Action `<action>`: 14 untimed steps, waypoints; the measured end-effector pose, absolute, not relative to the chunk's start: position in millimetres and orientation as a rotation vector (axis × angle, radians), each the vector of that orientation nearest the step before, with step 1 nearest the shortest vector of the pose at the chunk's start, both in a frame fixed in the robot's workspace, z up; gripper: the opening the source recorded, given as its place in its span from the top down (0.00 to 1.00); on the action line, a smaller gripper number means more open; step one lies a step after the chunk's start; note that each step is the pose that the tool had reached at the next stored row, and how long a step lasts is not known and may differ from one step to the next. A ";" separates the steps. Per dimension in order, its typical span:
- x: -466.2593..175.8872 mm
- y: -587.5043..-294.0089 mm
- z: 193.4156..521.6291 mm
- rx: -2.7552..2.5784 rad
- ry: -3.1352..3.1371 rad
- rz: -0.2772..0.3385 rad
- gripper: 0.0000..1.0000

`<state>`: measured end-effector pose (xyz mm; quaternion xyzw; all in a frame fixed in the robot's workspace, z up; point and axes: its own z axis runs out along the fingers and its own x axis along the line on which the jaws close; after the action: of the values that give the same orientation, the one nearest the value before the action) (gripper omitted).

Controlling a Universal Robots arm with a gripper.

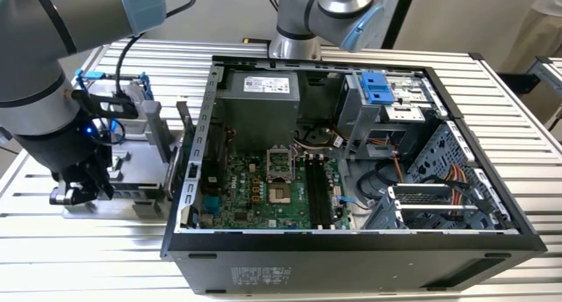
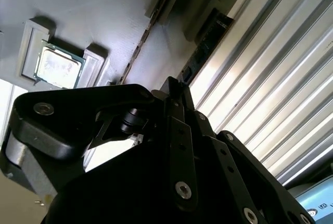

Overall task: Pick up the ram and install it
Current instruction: 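Pick up the ram and move it above insertion slot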

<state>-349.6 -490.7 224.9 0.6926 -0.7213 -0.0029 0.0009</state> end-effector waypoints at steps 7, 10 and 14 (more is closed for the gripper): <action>-349.6 -490.6 227.0 2.175 -2.265 -0.009 1.00; -349.6 -490.5 229.2 2.175 -2.265 -0.009 1.00; -349.6 -490.5 232.3 2.175 -2.265 -0.009 1.00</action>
<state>-349.6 -490.5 232.3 0.6926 -0.7213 -0.0029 0.0008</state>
